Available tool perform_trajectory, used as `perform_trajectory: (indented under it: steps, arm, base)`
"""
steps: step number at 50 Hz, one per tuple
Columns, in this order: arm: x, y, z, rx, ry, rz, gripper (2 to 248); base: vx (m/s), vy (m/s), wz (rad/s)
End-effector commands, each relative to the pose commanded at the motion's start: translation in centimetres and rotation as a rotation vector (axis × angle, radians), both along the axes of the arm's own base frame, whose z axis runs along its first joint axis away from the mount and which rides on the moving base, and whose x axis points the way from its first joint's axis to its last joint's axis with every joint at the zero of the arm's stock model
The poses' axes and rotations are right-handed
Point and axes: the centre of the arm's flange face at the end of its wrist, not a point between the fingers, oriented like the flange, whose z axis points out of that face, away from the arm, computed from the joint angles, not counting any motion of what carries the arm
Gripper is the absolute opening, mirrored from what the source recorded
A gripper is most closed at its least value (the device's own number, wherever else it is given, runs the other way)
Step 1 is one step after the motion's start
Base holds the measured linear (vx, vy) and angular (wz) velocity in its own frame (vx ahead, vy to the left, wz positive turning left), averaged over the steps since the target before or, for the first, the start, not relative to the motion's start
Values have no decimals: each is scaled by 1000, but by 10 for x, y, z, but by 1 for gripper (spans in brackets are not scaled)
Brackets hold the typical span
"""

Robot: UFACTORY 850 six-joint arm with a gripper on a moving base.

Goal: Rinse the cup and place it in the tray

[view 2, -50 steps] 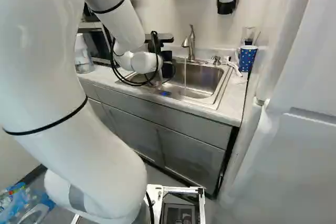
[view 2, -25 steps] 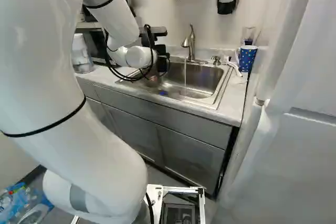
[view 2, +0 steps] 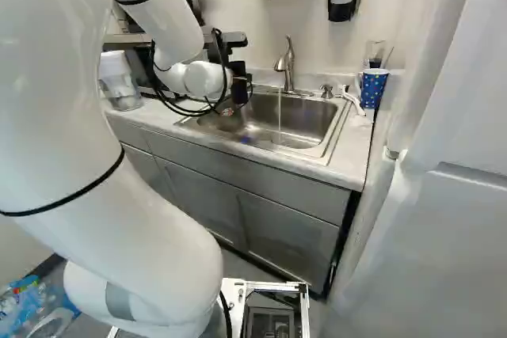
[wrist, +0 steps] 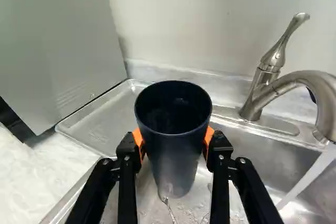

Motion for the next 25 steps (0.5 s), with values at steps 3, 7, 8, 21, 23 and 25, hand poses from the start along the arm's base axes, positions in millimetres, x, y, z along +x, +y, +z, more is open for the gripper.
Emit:
perform_trajectory:
  steps: [3, 7, 8, 21, 23, 25]
  arm:
    - [0, 1, 3, 0, -6, 3, 125]
    - [0, 3, 7, 0, -12, 7, 125]
    - [1, 4, 8, 0, -13, 8, 125]
    - [1, 7, 22, 48, -39, 2, 125]
    - [1, 7, 24, 66, -44, -2, 125]
    - [1, 7, 26, 85, -48, -6, 125]
  base:
    - [0, 0, 0]
    - [0, 0, 0]
    - [0, 0, 0]
    - [0, 0, 0]
    - [0, 0, 0]
    - [0, 0, 0]
